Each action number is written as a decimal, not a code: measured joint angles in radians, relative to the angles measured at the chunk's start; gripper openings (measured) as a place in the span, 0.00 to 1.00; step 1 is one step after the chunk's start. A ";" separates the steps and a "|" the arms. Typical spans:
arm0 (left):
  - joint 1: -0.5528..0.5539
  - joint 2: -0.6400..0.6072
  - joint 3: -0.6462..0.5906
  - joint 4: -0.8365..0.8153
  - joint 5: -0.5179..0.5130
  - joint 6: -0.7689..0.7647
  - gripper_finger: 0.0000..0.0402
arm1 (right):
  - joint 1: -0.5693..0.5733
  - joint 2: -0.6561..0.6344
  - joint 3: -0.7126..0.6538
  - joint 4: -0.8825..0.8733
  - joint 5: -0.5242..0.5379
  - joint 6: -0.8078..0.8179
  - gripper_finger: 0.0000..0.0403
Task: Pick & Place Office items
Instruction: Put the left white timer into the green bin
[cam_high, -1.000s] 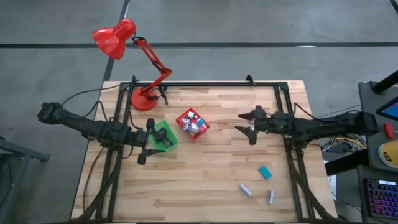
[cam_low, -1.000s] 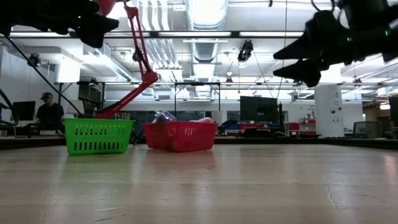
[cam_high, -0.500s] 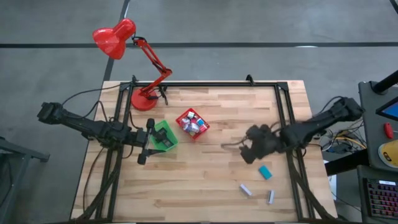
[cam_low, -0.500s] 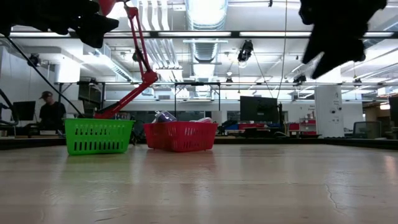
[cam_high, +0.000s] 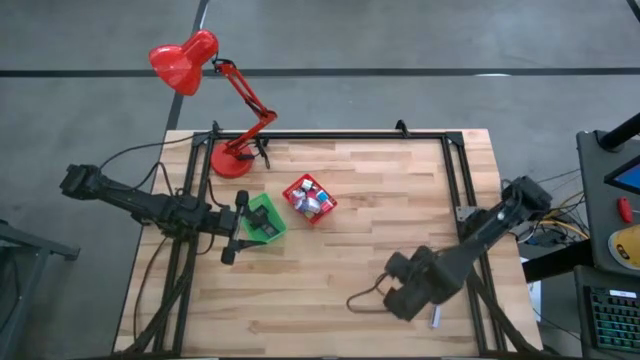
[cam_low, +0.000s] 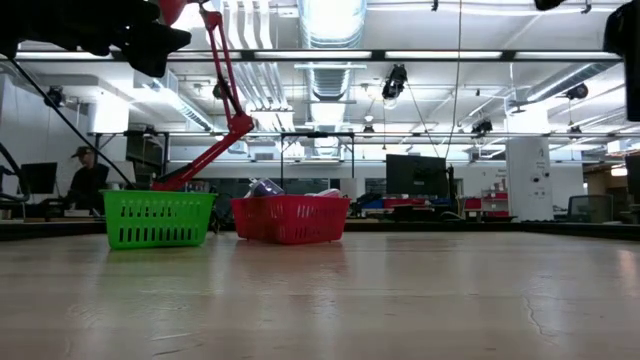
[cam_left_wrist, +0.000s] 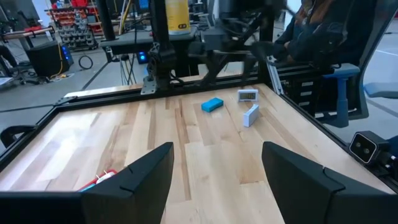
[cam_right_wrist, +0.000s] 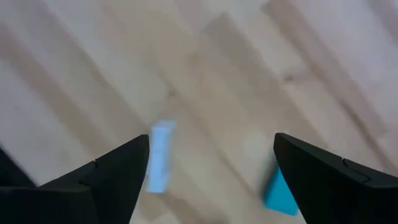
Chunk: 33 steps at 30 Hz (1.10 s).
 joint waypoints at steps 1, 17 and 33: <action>0.000 0.000 0.000 0.000 0.000 0.000 0.62 | 0.010 0.028 0.025 0.001 -0.001 0.000 0.84; 0.000 0.000 0.000 0.000 0.000 0.000 0.62 | 0.070 0.271 0.246 -0.055 -0.036 0.057 0.73; 0.000 0.000 0.000 0.000 0.000 0.000 0.62 | 0.068 0.269 0.078 0.142 -0.118 0.131 0.73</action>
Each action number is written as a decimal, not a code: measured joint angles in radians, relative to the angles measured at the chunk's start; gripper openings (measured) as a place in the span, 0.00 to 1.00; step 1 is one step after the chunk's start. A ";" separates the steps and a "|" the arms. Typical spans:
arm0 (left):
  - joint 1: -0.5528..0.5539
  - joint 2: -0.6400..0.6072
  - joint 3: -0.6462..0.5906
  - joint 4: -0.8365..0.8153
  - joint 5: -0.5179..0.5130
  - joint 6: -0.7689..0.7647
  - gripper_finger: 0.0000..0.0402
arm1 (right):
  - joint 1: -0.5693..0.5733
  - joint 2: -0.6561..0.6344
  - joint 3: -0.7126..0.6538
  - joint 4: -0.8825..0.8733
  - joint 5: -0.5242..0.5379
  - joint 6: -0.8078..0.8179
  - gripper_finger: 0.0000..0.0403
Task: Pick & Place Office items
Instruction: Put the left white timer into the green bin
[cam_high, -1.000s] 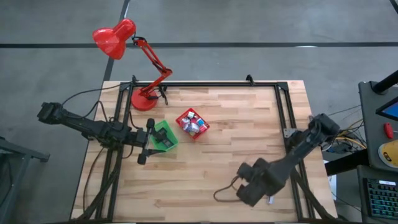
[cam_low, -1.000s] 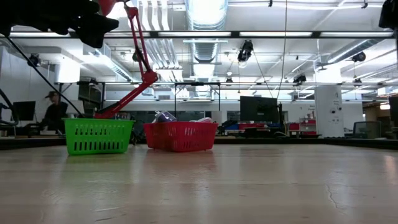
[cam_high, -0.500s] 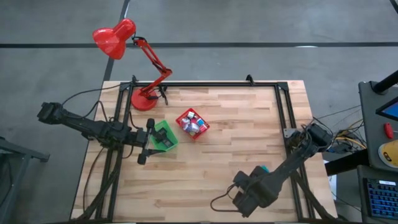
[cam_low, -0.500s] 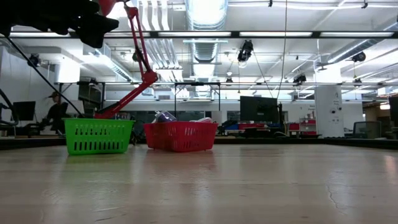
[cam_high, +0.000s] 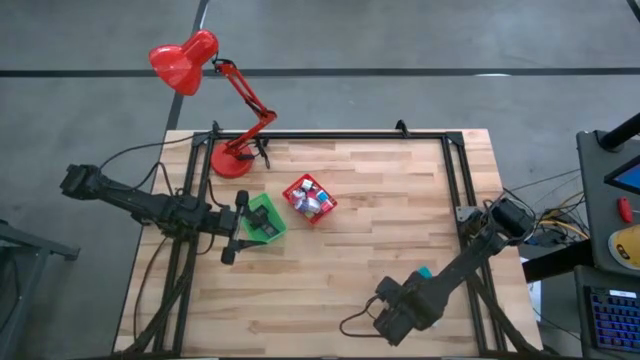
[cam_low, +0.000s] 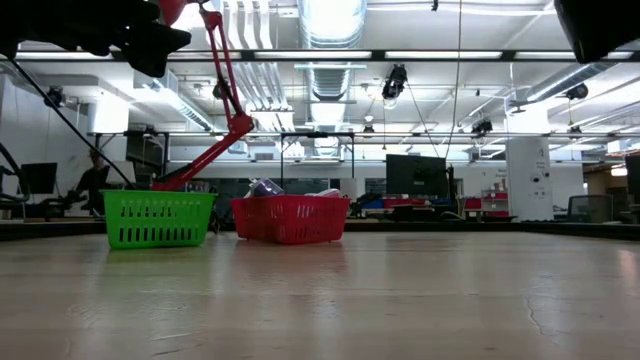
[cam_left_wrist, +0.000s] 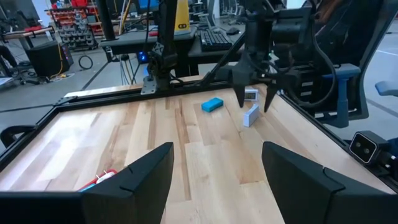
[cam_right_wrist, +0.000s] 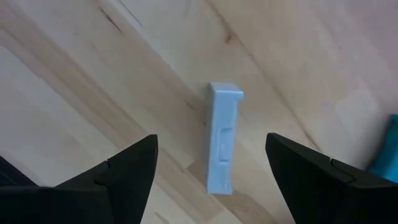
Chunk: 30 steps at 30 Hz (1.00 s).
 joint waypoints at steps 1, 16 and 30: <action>0.000 0.000 0.000 0.000 0.000 0.000 0.62 | 0.000 0.000 -0.013 0.021 -0.006 0.001 0.73; 0.000 0.000 0.000 0.000 0.000 0.000 0.62 | 0.000 -0.001 -0.061 0.053 -0.011 -0.004 0.65; 0.000 0.000 0.000 0.000 0.000 0.000 0.62 | 0.000 -0.001 -0.087 0.059 -0.007 -0.041 0.32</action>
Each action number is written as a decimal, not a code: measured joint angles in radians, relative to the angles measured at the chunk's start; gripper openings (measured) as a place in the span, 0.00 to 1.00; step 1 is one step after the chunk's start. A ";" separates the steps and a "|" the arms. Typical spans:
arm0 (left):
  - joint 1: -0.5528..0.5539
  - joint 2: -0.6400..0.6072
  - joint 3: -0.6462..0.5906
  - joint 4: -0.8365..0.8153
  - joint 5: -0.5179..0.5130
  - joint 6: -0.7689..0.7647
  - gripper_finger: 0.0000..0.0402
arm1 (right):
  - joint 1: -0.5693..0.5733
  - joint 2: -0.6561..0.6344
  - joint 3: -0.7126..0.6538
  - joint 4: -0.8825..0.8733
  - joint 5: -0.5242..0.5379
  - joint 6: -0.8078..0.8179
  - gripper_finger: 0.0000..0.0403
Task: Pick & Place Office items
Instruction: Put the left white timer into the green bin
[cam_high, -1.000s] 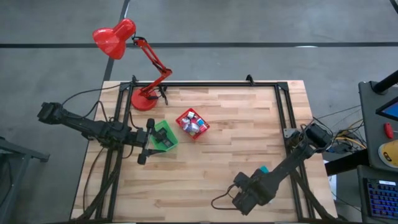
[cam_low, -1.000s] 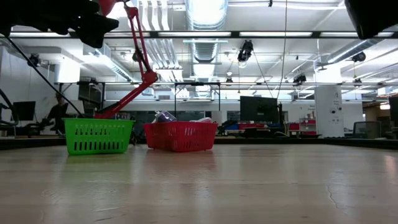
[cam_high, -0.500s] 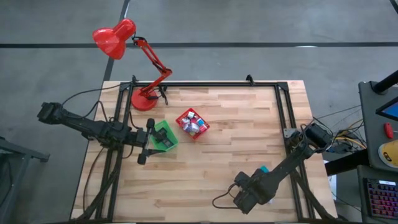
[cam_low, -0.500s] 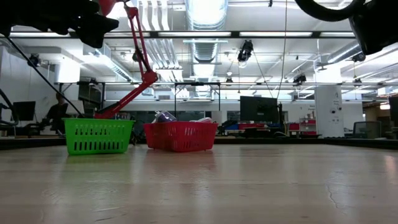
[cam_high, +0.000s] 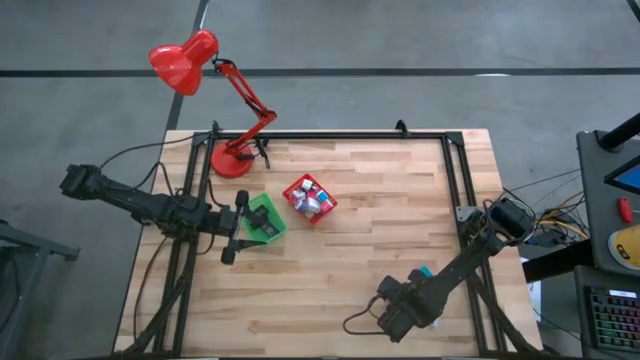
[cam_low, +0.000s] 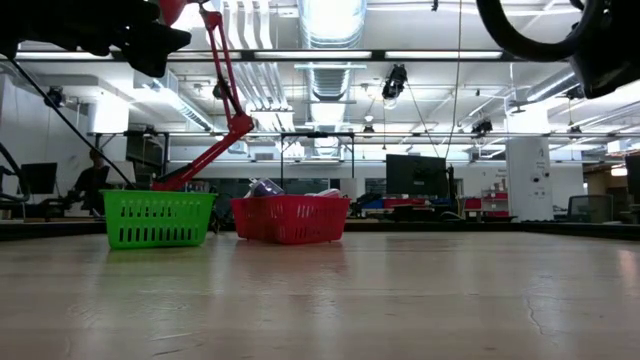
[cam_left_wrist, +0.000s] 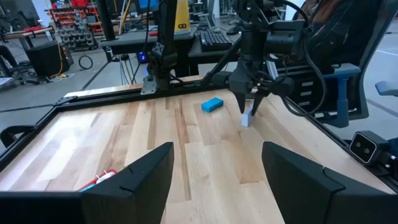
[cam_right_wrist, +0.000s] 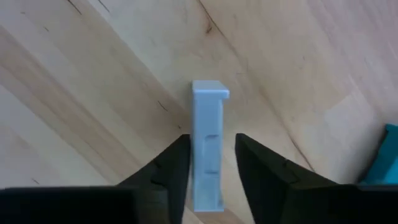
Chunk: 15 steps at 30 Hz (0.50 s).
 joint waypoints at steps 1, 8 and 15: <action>0.000 0.000 0.000 0.000 0.000 0.000 0.62 | 0.000 0.000 0.000 0.000 0.000 -0.010 0.29; 0.000 0.000 0.000 0.000 0.000 0.000 0.62 | 0.000 0.000 0.023 -0.014 0.063 -0.098 0.12; 0.000 0.000 0.000 0.000 0.000 0.000 0.62 | -0.003 0.000 0.057 -0.049 0.089 -0.121 0.13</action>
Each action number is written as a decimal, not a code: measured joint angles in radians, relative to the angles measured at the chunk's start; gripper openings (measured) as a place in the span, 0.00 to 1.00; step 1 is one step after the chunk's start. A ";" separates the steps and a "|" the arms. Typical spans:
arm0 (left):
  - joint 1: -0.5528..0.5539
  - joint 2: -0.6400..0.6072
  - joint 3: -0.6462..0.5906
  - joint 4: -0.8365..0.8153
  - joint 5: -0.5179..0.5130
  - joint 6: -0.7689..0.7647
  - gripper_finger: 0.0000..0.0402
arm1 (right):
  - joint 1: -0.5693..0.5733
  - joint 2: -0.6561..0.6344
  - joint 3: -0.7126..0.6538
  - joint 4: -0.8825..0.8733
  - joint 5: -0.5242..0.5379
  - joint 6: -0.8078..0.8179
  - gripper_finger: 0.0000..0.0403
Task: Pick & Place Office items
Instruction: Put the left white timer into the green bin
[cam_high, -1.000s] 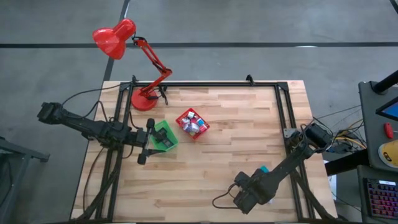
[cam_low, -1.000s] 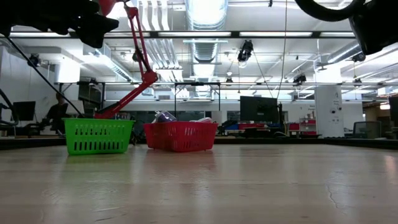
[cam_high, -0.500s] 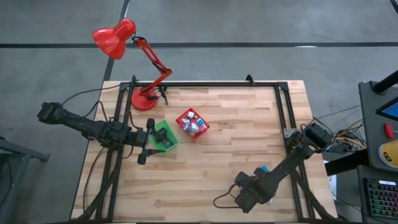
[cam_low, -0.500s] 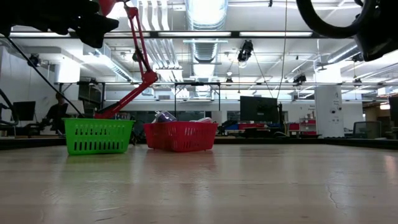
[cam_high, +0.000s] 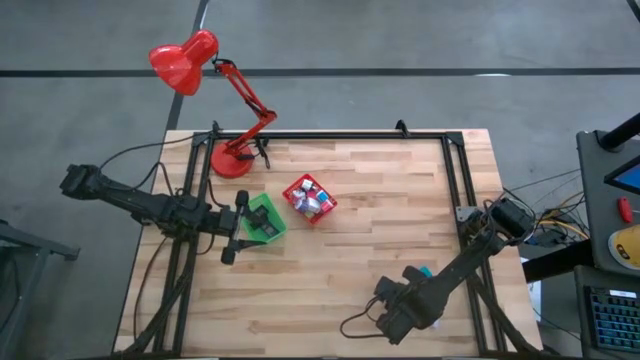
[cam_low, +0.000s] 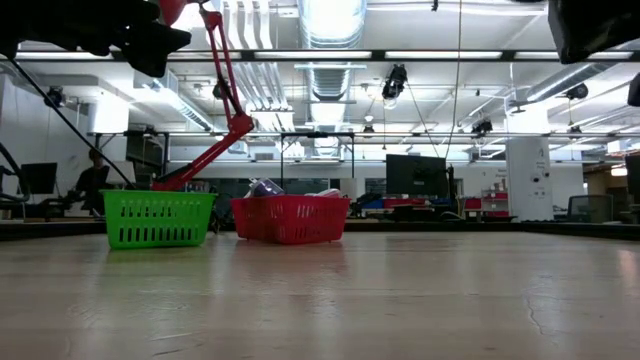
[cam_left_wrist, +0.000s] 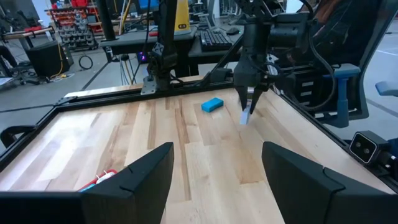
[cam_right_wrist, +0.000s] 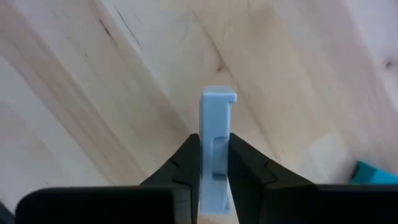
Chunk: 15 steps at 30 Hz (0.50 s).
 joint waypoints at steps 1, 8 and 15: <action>0.000 0.000 0.000 0.000 0.000 0.000 0.62 | 0.000 0.000 0.003 -0.004 0.012 -0.004 0.14; 0.000 0.000 0.000 0.000 0.000 0.000 0.62 | -0.022 -0.006 0.038 -0.110 0.149 -0.052 0.14; 0.000 0.000 0.000 0.000 0.000 0.000 0.62 | -0.083 -0.053 0.049 -0.036 0.407 -0.230 0.14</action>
